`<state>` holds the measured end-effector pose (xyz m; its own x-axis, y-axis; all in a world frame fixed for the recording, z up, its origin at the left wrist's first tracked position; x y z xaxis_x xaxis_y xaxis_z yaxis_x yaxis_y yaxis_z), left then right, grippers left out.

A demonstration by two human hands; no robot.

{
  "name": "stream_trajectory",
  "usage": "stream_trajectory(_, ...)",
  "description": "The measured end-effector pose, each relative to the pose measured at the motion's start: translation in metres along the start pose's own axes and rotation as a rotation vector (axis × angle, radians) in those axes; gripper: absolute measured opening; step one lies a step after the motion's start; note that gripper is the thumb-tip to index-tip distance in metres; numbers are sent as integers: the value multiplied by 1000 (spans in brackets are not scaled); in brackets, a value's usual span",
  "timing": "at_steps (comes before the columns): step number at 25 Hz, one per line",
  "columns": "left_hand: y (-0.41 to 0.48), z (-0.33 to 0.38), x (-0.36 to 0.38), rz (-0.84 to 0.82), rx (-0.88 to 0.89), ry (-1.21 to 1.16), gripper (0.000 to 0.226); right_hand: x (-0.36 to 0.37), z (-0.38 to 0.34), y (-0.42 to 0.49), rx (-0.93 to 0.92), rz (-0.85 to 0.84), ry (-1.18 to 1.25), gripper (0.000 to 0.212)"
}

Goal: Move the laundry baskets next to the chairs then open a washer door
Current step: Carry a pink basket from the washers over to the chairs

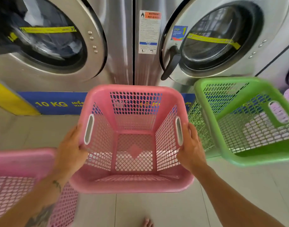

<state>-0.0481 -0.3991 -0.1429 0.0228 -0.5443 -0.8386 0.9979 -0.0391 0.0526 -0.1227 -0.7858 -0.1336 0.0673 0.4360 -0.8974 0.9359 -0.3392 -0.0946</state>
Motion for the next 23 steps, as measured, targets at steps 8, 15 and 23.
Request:
stream_trajectory(8,-143,-14,-45,66,-114,-231,82,16,-1,-125,-61,-21,-20,100)
stream_trajectory(15,-219,-49,-13,-47,-140,-152,87,59,21,-181,-2,-208,-96,101)
stream_trajectory(23,-240,-94,64,4,-242,-121,78,120,54,-168,-34,-187,-143,94)
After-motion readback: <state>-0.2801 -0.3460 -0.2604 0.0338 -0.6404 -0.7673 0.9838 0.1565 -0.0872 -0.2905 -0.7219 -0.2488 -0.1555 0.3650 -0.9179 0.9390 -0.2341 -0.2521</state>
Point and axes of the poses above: each hand's wrist, its own y-axis towards the middle knuckle, its own x-axis out of the palm, z = x × y, the point moved 7 cm from there along y, towards the middle knuckle, and after that the axes turned 3 degrees about x, right-handed, at the moved point
